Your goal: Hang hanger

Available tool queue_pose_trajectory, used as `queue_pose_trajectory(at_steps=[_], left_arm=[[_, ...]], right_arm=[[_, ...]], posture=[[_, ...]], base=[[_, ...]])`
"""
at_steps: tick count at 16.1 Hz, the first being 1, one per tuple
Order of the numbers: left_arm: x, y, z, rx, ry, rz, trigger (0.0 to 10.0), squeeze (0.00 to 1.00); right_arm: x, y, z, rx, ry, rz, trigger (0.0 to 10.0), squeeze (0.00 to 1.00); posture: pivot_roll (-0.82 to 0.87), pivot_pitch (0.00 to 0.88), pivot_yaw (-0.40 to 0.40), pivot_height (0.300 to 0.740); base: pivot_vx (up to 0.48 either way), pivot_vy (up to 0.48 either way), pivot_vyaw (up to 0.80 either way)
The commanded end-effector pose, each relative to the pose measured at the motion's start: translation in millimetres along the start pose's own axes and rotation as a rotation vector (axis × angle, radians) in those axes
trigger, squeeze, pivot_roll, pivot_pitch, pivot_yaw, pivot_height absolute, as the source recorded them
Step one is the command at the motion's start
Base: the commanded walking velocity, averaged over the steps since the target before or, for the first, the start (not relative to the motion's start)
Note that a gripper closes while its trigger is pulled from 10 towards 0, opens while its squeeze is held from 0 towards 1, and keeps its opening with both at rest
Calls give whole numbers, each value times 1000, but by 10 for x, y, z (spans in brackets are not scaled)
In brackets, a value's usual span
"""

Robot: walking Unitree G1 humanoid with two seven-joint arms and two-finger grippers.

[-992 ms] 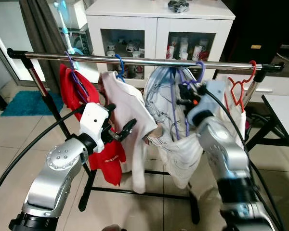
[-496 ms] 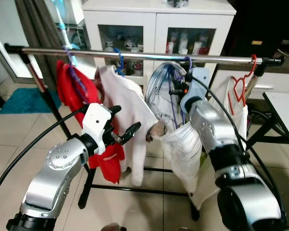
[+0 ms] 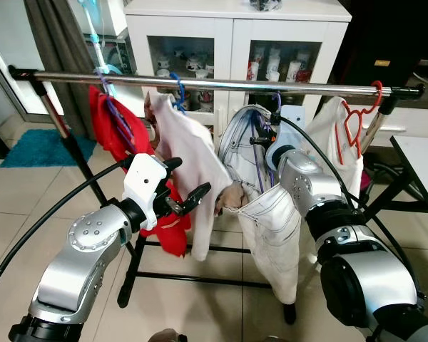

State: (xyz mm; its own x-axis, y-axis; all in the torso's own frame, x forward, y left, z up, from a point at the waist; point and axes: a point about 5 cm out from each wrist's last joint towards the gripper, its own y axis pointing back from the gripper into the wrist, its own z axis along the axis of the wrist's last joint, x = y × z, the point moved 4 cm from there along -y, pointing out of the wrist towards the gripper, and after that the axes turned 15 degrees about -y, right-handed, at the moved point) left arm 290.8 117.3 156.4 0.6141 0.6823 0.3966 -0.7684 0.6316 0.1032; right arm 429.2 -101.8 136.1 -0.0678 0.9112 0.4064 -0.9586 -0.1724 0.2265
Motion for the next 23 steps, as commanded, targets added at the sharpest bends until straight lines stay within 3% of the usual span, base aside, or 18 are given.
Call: queue_pose_trajectory(at_steps=[1,7,12,23], left_arm=[[7,22,20,4,-15,2,10000,0],[-7,10,13,5,-12,1,10000,0],[26,-12,24,-3,-18,8,10000,0],[2,2,74,-28,-4,30,10000,0]], right_arm=[[177,-3,439,-157,13,60,10000,0],[162,158,342,-252,-2,111,10000,0],[243,238,540,-368,-26,137,10000,0],[329,-67,585,-192,78,72,10000,0]], posture=[[25,41,17,740],[17,42,22,740],[17,35,32,740],[22,50,4,740]], base=[[0,0,0],[0,0,0],[0,0,0],[0,0,0]])
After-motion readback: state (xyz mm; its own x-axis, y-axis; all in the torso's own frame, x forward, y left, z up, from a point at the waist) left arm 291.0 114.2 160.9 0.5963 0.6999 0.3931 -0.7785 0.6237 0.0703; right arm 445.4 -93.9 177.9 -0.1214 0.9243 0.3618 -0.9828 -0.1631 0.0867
